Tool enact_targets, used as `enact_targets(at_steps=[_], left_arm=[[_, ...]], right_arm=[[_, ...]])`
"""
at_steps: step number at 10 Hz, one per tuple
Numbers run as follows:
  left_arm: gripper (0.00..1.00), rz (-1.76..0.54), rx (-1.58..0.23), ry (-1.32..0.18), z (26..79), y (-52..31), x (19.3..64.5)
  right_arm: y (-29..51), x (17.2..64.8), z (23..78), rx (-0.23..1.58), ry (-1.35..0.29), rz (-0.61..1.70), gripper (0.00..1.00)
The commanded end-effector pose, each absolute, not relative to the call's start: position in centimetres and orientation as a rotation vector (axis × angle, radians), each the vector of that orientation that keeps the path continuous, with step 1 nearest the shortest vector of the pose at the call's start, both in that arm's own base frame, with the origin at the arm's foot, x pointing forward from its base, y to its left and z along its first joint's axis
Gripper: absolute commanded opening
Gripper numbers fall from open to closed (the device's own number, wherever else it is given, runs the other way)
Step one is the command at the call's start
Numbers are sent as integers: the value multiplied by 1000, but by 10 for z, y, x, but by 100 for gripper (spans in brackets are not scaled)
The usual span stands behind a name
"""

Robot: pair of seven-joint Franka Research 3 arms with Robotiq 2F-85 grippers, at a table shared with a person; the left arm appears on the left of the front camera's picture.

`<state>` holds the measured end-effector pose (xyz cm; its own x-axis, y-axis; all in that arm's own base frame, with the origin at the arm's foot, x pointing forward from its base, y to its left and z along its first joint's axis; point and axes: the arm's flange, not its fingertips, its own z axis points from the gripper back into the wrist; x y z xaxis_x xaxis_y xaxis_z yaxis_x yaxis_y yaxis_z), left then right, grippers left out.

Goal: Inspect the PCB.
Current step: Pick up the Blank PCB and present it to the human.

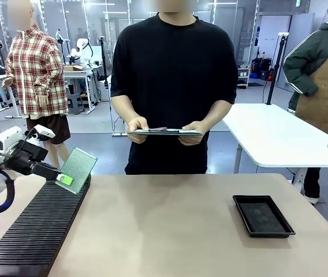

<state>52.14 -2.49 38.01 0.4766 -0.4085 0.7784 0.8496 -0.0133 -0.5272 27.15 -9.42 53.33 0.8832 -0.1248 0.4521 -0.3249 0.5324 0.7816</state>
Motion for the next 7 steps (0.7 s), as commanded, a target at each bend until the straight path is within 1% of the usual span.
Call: enact_targets(at_steps=[1, 3, 6, 7], left_arm=[[0, -1086, -1312, -504, 382, -21, 533], [0, -1052, -1331, -526, 372, -19, 541], [0, -954, -1294, -472, 366, -20, 543], [0, -1028, -1299, -488, 362, -17, 536]], right_arm=[[-95, 273, 533, 1025, -512, 141, 100], [-95, 273, 533, 1025, -512, 141, 100], [-95, 273, 533, 1025, -512, 141, 100], [-95, 273, 533, 1025, -512, 141, 100]])
